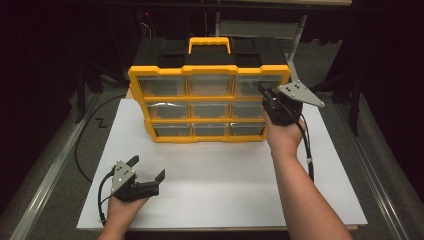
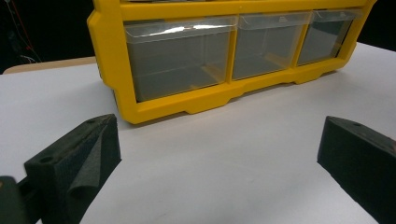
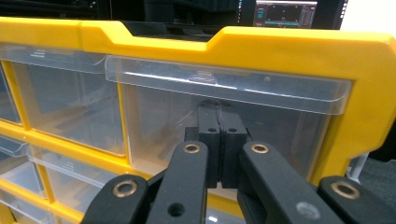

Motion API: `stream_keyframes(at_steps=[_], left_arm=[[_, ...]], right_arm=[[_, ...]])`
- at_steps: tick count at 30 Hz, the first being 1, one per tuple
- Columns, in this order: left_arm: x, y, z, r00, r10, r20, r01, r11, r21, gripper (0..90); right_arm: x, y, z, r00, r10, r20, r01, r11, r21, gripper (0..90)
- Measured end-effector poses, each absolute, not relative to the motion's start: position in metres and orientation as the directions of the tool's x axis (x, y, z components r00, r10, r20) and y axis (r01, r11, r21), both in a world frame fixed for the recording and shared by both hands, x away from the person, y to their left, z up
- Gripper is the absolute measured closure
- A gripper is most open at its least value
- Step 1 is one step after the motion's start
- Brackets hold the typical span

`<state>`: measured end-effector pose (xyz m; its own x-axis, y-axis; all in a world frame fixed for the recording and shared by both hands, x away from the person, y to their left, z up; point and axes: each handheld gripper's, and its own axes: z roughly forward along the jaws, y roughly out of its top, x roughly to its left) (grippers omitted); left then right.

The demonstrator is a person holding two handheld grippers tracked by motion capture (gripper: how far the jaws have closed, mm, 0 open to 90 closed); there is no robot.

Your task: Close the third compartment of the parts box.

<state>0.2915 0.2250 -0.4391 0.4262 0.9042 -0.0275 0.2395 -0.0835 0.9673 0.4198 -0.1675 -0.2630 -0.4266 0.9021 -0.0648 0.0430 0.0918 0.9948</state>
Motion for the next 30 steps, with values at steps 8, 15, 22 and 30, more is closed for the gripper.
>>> stream_keyframes(at_steps=[8, 15, 22, 30], left_arm=[[0.292, 0.225, -0.439, 0.425, 0.904, -0.032, 0.239, -0.078, 0.968, 0.3], [0.292, 0.225, -0.439, 0.425, 0.904, -0.031, 0.241, -0.080, 0.967, 0.3], [0.292, 0.225, -0.439, 0.427, 0.904, -0.028, 0.242, -0.085, 0.967, 0.3], [0.293, 0.226, -0.440, 0.422, 0.906, -0.031, 0.248, -0.082, 0.965, 0.3]], right_arm=[[0.425, -0.168, -0.265, -0.415, 0.907, -0.071, 0.049, 0.101, 0.994, 90.0], [0.427, -0.168, -0.265, -0.408, 0.910, -0.075, 0.051, 0.105, 0.993, 90.0], [0.426, -0.168, -0.263, -0.409, 0.909, -0.081, 0.053, 0.112, 0.992, 90.0], [0.416, -0.174, -0.261, -0.426, 0.901, -0.077, 0.058, 0.112, 0.992, 90.0]])
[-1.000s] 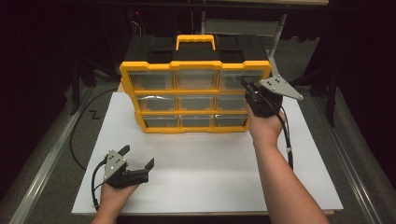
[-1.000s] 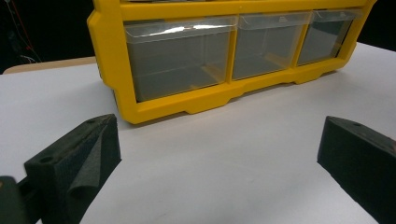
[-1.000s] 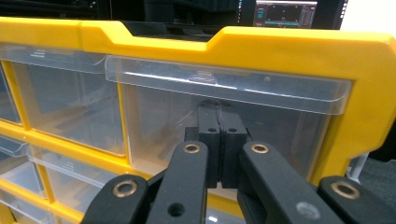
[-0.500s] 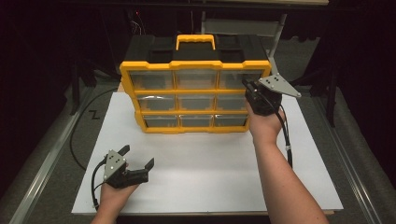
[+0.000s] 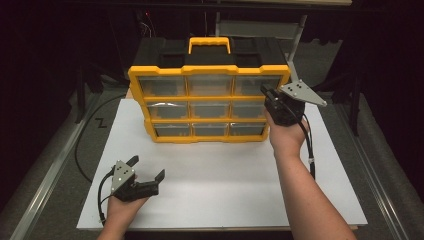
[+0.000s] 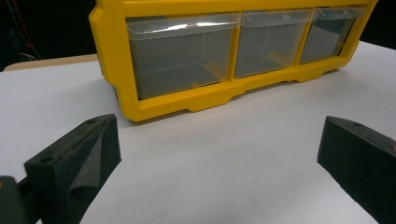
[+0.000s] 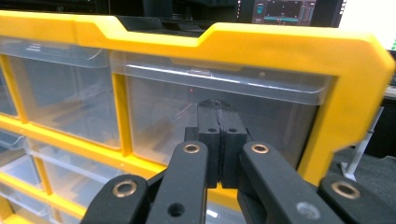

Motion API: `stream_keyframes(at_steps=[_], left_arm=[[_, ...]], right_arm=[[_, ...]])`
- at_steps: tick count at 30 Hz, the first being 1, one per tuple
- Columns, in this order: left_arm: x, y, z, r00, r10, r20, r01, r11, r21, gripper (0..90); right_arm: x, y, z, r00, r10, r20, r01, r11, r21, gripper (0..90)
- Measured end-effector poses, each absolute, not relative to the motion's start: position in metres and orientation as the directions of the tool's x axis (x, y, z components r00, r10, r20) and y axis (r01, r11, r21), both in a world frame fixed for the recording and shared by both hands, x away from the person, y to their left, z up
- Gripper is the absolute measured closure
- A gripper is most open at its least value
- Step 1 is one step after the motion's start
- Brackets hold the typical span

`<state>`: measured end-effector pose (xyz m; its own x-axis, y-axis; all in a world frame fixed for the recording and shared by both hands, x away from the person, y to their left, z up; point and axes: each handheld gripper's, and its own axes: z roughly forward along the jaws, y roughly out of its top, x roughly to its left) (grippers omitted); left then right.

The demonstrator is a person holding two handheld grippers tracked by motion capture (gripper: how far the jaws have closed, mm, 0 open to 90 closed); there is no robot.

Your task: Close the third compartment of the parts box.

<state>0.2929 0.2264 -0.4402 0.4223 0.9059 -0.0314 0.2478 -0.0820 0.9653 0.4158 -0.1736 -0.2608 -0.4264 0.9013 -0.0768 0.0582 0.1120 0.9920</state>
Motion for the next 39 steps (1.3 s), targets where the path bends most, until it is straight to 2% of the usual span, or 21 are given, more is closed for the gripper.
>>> stream_keyframes(at_steps=[11, 16, 24, 25, 27, 30, 32, 33, 35, 36, 37, 38, 39], left_arm=[[0.294, 0.226, -0.441, 0.426, 0.905, -0.022, 0.250, -0.094, 0.964, 0.3], [0.293, 0.226, -0.440, 0.422, 0.906, -0.025, 0.250, -0.090, 0.964, 0.3], [0.294, 0.228, -0.441, 0.423, 0.906, -0.028, 0.257, -0.090, 0.962, 0.3], [0.293, 0.228, -0.441, 0.423, 0.906, -0.029, 0.255, -0.088, 0.963, 0.3], [0.293, 0.228, -0.441, 0.422, 0.906, -0.029, 0.256, -0.088, 0.963, 0.3], [0.294, 0.229, -0.441, 0.421, 0.906, -0.034, 0.262, -0.086, 0.961, 0.3], [0.293, 0.229, -0.441, 0.424, 0.905, -0.033, 0.260, -0.087, 0.962, 0.3], [0.294, 0.229, -0.441, 0.427, 0.904, -0.031, 0.260, -0.090, 0.961, 0.3], [0.294, 0.229, -0.441, 0.427, 0.904, -0.032, 0.262, -0.090, 0.961, 0.3], [0.294, 0.229, -0.441, 0.427, 0.904, -0.033, 0.263, -0.089, 0.961, 0.3], [0.294, 0.229, -0.441, 0.427, 0.904, -0.033, 0.263, -0.089, 0.961, 0.3], [0.293, 0.229, -0.441, 0.425, 0.904, -0.037, 0.265, -0.086, 0.960, 0.3], [0.293, 0.229, -0.441, 0.425, 0.904, -0.037, 0.265, -0.086, 0.960, 0.3]], right_arm=[[0.389, -0.189, -0.262, -0.474, 0.879, -0.057, 0.060, 0.097, 0.994, 90.0], [0.382, -0.198, -0.278, -0.486, 0.873, -0.045, 0.085, 0.098, 0.992, 90.0], [0.385, -0.213, -0.322, -0.492, 0.871, -0.013, 0.168, 0.109, 0.980, 87.5], [0.385, -0.217, -0.338, -0.489, 0.872, 0.000, 0.202, 0.113, 0.973, 84.0], [0.385, -0.218, -0.343, -0.492, 0.871, 0.005, 0.212, 0.114, 0.971, 82.2], [0.381, -0.227, -0.369, -0.495, 0.869, 0.033, 0.269, 0.117, 0.956, 70.6], [0.380, -0.229, -0.373, -0.497, 0.867, 0.041, 0.282, 0.117, 0.952, 69.0], [0.376, -0.235, -0.384, -0.502, 0.864, 0.043, 0.302, 0.128, 0.945, 61.3], [0.375, -0.237, -0.388, -0.503, 0.863, 0.046, 0.308, 0.129, 0.943, 58.4], [0.371, -0.244, -0.398, -0.511, 0.857, 0.061, 0.322, 0.125, 0.938, 47.9], [0.371, -0.244, -0.398, -0.511, 0.857, 0.061, 0.322, 0.125, 0.938, 47.9], [0.364, -0.250, -0.405, -0.510, 0.858, 0.057, 0.319, 0.127, 0.939, 40.0], [0.364, -0.250, -0.405, -0.510, 0.858, 0.057, 0.319, 0.127, 0.939, 40.0]])
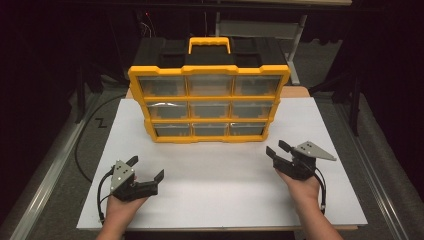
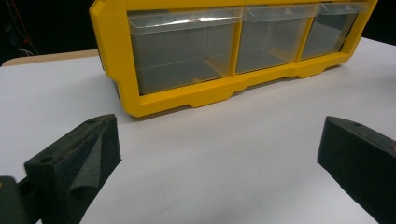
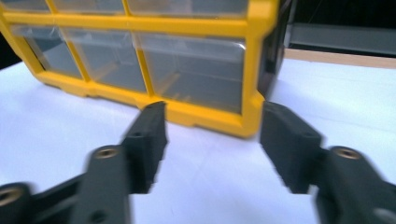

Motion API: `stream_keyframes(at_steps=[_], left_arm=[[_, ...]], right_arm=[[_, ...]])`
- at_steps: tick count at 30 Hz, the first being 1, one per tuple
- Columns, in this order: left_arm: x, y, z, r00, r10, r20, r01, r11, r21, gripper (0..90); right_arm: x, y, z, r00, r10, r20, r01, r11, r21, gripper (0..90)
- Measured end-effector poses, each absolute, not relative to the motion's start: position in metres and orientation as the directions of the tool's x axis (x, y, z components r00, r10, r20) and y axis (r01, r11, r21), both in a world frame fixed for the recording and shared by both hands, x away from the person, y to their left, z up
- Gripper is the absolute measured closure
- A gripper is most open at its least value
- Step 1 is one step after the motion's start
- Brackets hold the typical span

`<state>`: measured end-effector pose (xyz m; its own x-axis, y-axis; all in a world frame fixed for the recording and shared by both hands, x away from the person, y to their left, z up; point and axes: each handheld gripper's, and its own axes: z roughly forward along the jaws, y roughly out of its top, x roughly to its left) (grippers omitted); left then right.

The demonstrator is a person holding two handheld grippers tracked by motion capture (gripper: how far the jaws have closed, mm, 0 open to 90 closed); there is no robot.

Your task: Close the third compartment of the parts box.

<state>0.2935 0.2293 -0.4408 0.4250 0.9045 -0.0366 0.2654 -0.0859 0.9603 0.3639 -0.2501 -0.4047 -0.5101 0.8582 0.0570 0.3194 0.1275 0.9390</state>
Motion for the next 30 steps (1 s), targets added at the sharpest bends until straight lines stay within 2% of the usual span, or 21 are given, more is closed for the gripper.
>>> stream_keyframes(at_steps=[7, 8, 9, 13, 16, 30], left_arm=[[0.293, 0.232, -0.440, 0.421, 0.906, -0.042, 0.266, -0.079, 0.961, 0.3], [0.293, 0.232, -0.440, 0.421, 0.906, -0.040, 0.266, -0.081, 0.961, 0.3], [0.291, 0.234, -0.439, 0.417, 0.908, -0.035, 0.263, -0.083, 0.961, 0.3], [0.291, 0.236, -0.438, 0.403, 0.914, -0.042, 0.265, -0.073, 0.961, 0.3], [0.291, 0.235, -0.439, 0.404, 0.914, -0.040, 0.268, -0.076, 0.960, 0.3], [0.291, 0.233, -0.438, 0.408, 0.913, -0.032, 0.265, -0.085, 0.961, 0.3]], right_arm=[[0.333, -0.288, -0.416, -0.503, 0.863, 0.053, 0.286, 0.108, 0.952, 10.1], [0.333, -0.288, -0.416, -0.503, 0.863, 0.053, 0.286, 0.108, 0.952, 10.1], [0.325, -0.296, -0.415, -0.497, 0.866, 0.042, 0.277, 0.112, 0.954, 1.3], [0.314, -0.308, -0.416, -0.481, 0.877, 0.003, 0.253, 0.136, 0.958, 0.9], [0.313, -0.312, -0.418, -0.472, 0.881, 0.030, 0.266, 0.110, 0.958, 0.9], [0.322, -0.296, -0.419, -0.453, 0.891, -0.018, 0.256, 0.149, 0.955, 0.9]])
